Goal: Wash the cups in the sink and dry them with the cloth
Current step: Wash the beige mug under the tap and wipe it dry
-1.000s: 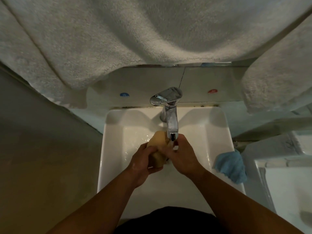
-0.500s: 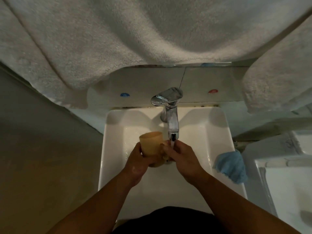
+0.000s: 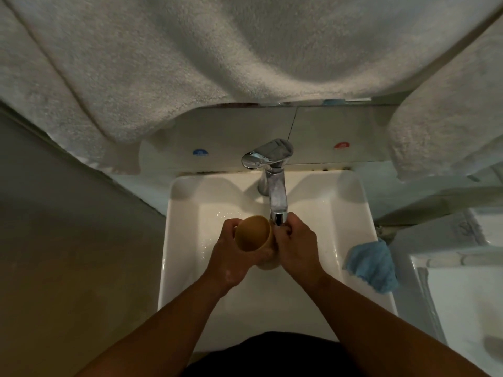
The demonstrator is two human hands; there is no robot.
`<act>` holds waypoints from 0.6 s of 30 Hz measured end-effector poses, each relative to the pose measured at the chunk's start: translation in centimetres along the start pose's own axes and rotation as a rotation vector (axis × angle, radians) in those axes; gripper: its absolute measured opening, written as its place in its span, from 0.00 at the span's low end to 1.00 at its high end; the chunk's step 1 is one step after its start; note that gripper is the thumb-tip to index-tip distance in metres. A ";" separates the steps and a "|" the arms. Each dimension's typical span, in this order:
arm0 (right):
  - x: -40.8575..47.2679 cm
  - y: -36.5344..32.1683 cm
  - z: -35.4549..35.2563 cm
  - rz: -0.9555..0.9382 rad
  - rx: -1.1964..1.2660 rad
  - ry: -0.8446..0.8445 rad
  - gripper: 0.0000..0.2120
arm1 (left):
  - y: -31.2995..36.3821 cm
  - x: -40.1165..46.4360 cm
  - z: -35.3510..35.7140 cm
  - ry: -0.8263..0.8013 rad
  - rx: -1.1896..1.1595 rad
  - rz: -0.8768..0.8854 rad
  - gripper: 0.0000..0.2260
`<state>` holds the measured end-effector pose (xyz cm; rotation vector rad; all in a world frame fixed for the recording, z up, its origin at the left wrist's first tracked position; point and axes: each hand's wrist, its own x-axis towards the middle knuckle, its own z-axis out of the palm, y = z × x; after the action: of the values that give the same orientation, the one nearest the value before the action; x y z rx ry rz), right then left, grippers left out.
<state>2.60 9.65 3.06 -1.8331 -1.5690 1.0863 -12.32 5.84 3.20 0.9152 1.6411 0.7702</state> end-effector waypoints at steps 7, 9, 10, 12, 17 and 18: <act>-0.6 0.2 -1.0 -0.066 0.044 -0.225 0.10 | 0.2 0.1 -0.4 -0.008 -0.156 -0.025 0.37; -0.8 0.3 -0.8 -0.079 -0.010 -0.205 0.10 | 0.0 0.1 -0.5 -0.040 -0.121 -0.032 0.36; -0.8 0.3 -0.5 -0.100 -0.054 -0.185 0.11 | -0.1 0.0 -0.5 -0.042 -0.112 -0.041 0.37; -0.7 0.2 -0.2 -0.145 -0.126 -0.150 0.14 | -0.1 -0.1 -0.6 -0.055 -0.132 -0.066 0.40; 0.3 -0.7 -0.5 -0.118 -0.116 -0.072 0.15 | 0.1 0.1 0.0 -0.052 -0.180 -0.132 0.35; 0.5 -0.6 -0.5 -0.061 -0.055 -0.094 0.15 | 0.1 0.2 0.0 -0.026 -0.217 -0.165 0.36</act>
<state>2.67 10.33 3.70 -1.7798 -1.7132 1.1268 -12.38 6.07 3.17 0.6259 1.5541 0.8006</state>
